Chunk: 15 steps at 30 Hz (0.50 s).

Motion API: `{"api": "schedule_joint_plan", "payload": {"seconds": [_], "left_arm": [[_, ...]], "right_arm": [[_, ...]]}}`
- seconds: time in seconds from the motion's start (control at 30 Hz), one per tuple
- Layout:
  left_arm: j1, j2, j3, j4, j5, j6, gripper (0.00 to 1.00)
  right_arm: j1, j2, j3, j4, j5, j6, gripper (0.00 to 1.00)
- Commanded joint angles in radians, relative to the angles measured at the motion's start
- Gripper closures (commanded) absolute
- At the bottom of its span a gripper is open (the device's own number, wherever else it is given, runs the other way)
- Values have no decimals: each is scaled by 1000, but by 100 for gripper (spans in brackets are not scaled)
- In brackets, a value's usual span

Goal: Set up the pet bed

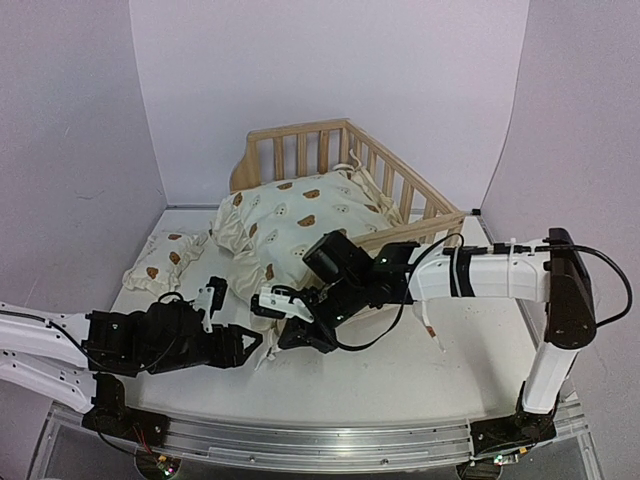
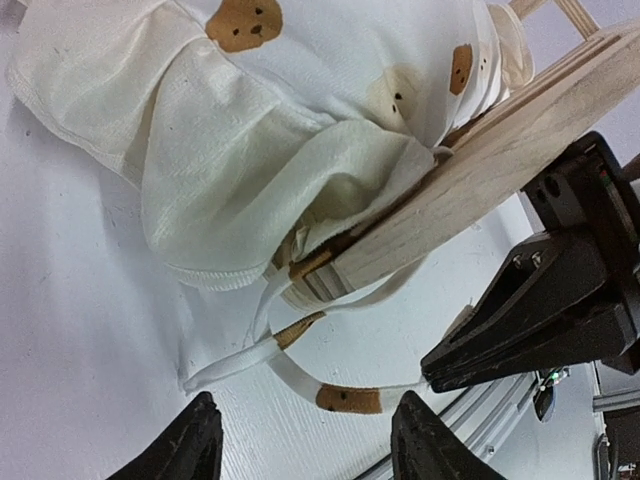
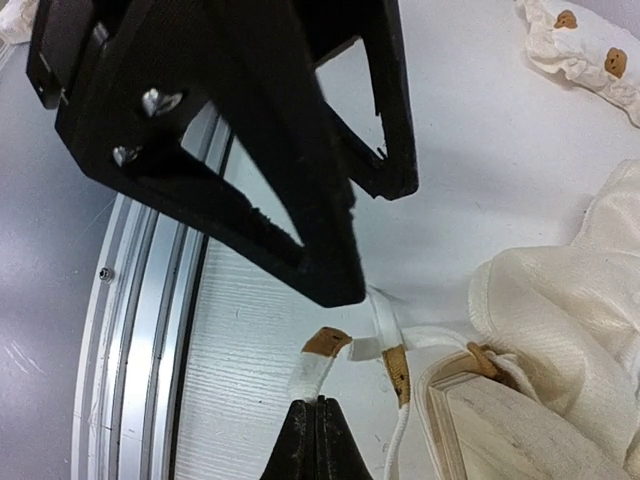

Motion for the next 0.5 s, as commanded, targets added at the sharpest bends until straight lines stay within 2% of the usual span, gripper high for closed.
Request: {"api": "schedule_joint_plan", "payload": {"seconds": [0.0,0.2,0.37,0.47], "left_arm": [[9,5,-41,143,46,10,39],[207,47,-179,439,335,-90,38],[250,123,-172,511,458,-46,37],[276,189,-218,641,535,-55,46]], "right_arm": [[-149,-14,-89,-16,39,54,97],[-149,-44,-120,5,38,49,97],[-149,-40,-124,7,29,46,97],[-150,-48,-129,14,30,47,97]]}}
